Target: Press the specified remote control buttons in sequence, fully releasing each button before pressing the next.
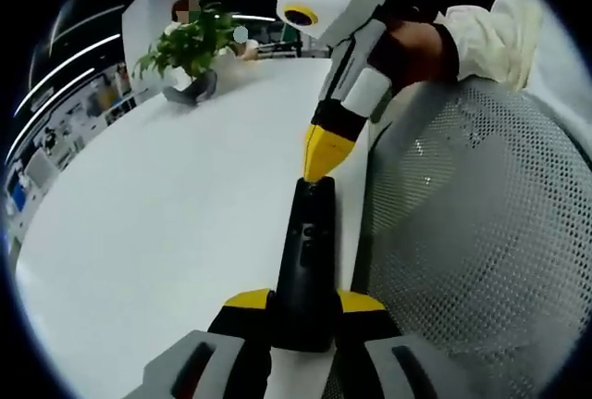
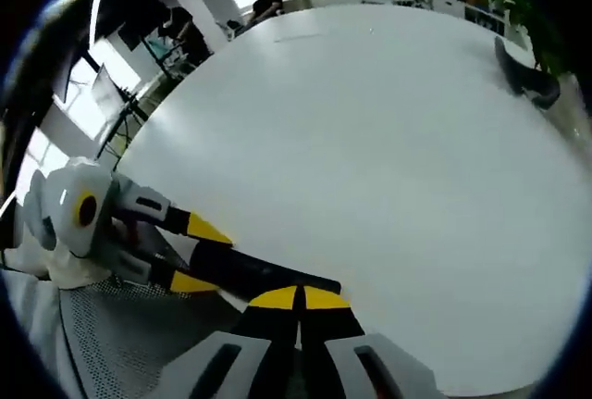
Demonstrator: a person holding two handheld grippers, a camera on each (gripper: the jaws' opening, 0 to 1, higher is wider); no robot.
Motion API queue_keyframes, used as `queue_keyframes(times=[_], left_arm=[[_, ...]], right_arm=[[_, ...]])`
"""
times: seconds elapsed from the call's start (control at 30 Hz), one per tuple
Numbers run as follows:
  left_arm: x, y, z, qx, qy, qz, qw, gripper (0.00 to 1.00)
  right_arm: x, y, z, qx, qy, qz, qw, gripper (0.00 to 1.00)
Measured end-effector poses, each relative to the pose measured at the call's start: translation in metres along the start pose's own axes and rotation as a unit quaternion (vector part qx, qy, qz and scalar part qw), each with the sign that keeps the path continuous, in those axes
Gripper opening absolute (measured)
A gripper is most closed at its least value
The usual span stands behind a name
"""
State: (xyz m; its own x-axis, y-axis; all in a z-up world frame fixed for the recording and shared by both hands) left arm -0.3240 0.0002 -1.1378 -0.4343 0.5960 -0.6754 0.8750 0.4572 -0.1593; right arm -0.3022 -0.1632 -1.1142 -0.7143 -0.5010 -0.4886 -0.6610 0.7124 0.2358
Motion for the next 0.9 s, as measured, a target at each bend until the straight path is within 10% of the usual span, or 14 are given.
queue_keyframes(times=[0.9], left_arm=[[-0.0005,-0.0011,0.0013,0.002,0.002,0.003,1.0000,0.25]], right_arm=[[0.0041,0.0028,0.0039,0.008,0.014,0.000,0.9999,0.00]])
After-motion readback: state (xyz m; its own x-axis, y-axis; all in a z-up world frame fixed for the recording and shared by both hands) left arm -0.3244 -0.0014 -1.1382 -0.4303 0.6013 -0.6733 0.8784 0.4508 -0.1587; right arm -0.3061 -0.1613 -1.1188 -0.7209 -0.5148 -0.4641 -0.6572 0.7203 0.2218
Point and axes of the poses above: the point that each gripper's makers call its tool centre point, and the gripper's own axes: z roughly forward along the fingers, y roughly to its left, x roughly out of its underside, the point moved 8 cm from there along -z, roughly backward along the fingers, and after that the axes turned 13 degrees about -z, right-handed, at the moved point
